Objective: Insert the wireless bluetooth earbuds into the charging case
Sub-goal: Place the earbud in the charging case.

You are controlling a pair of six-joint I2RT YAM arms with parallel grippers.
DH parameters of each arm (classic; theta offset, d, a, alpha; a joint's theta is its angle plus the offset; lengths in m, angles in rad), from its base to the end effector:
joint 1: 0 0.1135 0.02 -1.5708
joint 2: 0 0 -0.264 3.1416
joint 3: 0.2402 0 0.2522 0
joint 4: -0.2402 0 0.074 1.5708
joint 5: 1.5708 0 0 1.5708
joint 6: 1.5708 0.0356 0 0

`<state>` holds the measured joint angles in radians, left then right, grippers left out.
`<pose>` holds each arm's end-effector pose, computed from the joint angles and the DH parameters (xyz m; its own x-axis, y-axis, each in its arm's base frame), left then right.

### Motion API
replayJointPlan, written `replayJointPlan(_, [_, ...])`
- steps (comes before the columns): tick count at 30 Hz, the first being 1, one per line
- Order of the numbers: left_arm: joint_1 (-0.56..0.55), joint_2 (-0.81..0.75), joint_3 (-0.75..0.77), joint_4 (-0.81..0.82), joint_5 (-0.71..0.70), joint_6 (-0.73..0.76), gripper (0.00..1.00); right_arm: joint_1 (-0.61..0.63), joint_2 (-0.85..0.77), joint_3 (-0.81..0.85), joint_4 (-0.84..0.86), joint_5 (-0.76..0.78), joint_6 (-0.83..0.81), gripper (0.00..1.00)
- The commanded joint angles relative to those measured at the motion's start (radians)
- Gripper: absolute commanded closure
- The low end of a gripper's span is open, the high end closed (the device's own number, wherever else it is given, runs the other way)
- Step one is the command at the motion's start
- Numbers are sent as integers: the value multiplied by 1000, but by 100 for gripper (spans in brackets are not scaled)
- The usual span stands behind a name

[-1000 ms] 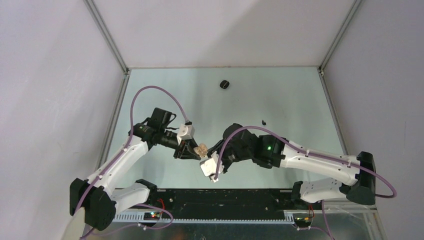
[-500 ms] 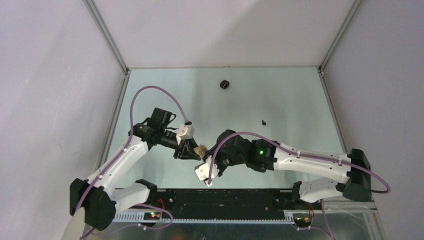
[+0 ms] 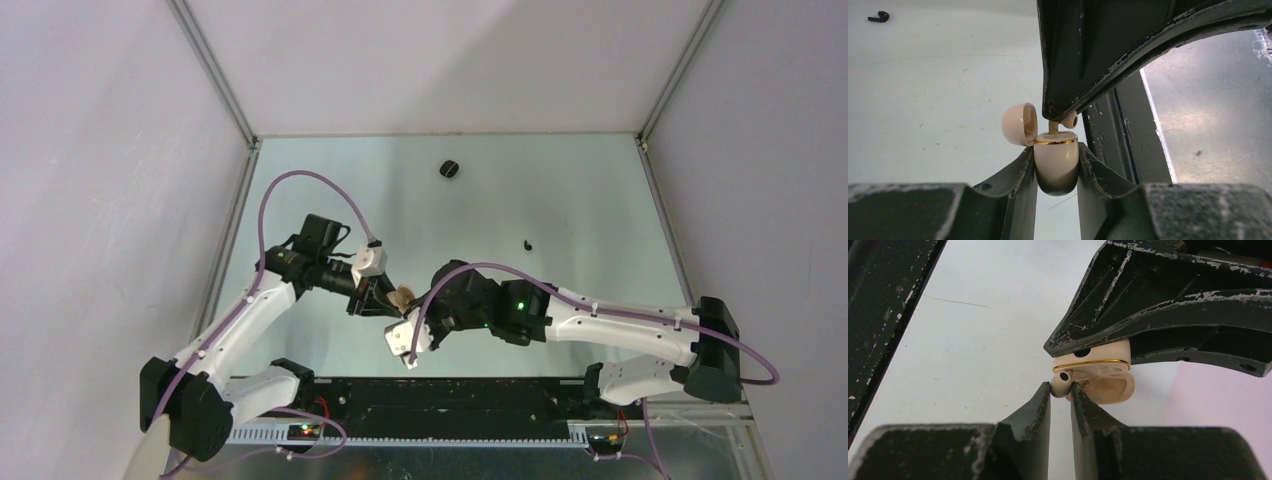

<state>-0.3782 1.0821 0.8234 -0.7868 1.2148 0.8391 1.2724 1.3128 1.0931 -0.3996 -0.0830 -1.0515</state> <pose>0.1657 -0.1017 0.2672 -0.1164 0.3253 -0.9384 0.9761 -0.1373 -0.1687 0.0836 0.2818 0.3104 0.7595 -0.4737 -0.4459 -0.6307 -0.3683 -0.6831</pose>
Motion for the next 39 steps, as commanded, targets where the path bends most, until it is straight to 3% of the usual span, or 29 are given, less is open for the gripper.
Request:
replayJointPlan(1, [-1,-18,30,22,59,-9,94,5,14,19,61,26,44,80])
replayJointPlan(20, [28,-78,-5,135,58,-77,93,-96,-9,70,111,-59,341,80])
replayJointPlan(31, [28,-106,-20,151,41,-78,93,-105,12,128,114,20,443,82])
replayJointPlan(39, [28,-106,-24,157,41,-77,93,-90,15,159,107,80,452,77])
